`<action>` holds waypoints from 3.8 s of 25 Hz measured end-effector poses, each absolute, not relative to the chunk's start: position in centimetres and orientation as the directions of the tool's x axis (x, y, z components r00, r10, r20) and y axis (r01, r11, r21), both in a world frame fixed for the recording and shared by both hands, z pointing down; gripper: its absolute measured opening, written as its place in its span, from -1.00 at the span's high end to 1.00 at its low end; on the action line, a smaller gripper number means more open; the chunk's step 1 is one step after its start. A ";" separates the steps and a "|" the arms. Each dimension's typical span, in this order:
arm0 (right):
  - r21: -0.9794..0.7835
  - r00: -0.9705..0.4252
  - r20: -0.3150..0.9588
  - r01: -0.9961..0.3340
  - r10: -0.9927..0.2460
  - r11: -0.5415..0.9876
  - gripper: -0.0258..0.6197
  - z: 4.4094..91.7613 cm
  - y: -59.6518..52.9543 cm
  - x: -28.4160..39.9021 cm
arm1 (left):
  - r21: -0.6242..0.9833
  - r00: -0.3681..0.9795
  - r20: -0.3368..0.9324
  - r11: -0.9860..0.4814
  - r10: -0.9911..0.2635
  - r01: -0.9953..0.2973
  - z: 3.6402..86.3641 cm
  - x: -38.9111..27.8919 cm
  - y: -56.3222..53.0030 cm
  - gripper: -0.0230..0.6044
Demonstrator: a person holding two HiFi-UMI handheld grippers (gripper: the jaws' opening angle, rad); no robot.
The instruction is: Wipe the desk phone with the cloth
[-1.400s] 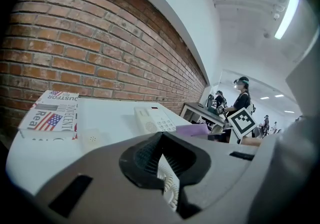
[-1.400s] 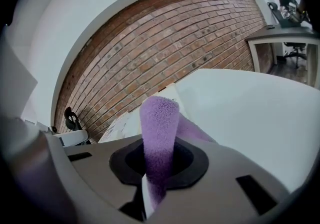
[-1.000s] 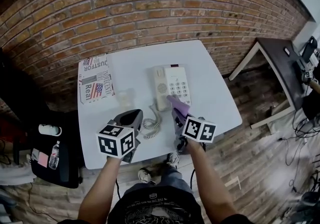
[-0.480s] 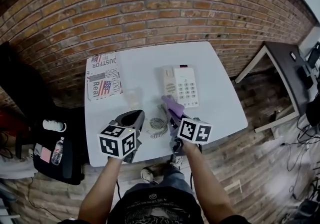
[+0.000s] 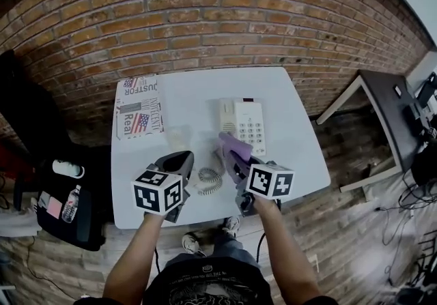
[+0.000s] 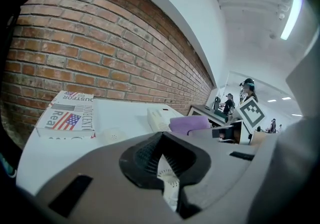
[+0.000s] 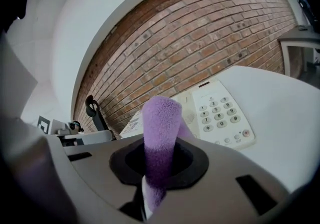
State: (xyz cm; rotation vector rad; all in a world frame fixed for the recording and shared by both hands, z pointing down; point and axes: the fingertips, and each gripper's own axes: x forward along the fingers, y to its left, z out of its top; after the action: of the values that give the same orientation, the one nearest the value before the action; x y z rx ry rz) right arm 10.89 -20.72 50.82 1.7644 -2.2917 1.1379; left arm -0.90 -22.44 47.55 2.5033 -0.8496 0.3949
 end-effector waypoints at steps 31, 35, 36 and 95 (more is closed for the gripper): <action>-0.106 -0.633 0.571 -0.688 -0.522 0.718 0.78 42.8 -40.8 11.4 | 0.275 0.492 0.456 -0.408 -0.742 -0.871 47.4 -2.0 -26.5 0.91; 0.015 -0.600 0.664 -0.585 -0.446 0.811 0.78 45.1 -42.8 10.1 | 0.266 0.440 0.467 -0.352 -0.767 -0.897 47.6 -2.6 -26.4 0.91; 0.052 -0.583 0.692 -0.547 -0.425 0.835 0.78 45.8 -43.0 9.8 | 0.264 0.429 0.470 -0.341 -0.771 -0.902 47.7 -2.7 -26.3 0.91; 0.077 -0.334 0.928 -0.258 -0.164 0.963 0.78 55.4 -24.9 5.5 | 0.307 0.503 0.449 -0.402 -0.738 -0.863 48.3 -6.1 -14.7 0.91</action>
State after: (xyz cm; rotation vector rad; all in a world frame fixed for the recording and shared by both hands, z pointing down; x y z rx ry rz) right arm 5.50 -24.85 55.40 0.3051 -1.9211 0.0986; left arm -6.09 -14.69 48.33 2.2481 -1.3118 0.3300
